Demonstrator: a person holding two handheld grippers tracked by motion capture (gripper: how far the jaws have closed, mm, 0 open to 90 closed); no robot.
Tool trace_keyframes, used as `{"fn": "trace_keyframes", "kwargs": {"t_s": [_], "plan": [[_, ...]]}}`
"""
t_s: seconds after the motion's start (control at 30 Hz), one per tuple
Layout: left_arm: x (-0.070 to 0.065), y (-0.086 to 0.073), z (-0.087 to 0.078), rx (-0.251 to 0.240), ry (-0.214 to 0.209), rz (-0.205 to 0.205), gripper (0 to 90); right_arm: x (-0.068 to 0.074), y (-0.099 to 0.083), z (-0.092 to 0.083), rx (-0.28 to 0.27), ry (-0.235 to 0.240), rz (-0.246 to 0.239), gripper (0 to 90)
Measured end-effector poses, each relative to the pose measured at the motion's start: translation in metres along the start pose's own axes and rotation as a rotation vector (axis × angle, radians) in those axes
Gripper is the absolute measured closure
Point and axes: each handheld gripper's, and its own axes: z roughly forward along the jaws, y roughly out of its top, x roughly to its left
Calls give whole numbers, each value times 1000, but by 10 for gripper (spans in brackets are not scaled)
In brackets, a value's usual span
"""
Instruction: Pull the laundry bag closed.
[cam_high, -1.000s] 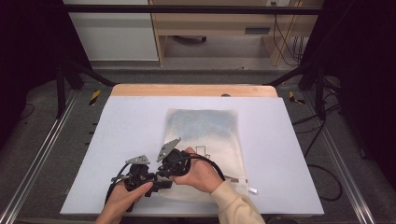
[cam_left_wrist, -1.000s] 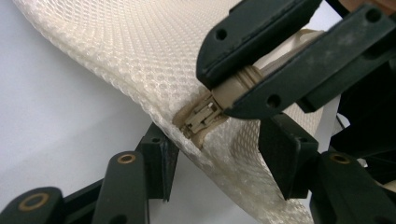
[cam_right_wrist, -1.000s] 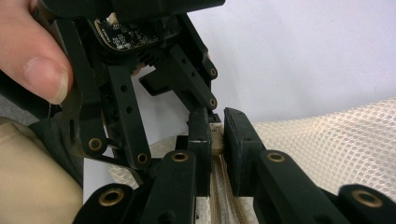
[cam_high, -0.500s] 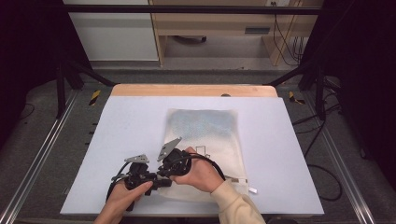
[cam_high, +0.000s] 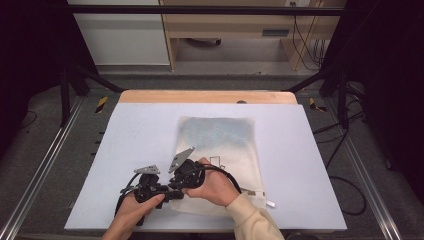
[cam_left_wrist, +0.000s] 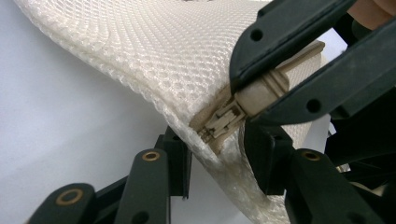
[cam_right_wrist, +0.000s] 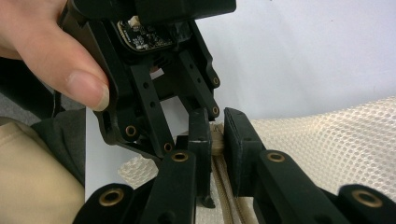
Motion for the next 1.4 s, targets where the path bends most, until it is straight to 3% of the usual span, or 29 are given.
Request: {"fn": "trace_keyframes", "kwargs": {"t_s": [0.6,1.4], "plan": [[3,1,4,-8,9,11,822,-2,-1,-2,-1,-2,-7,820],[2,1,4,3,25,21,845,-2,-5,-4,24,-3,-26,820]]}}
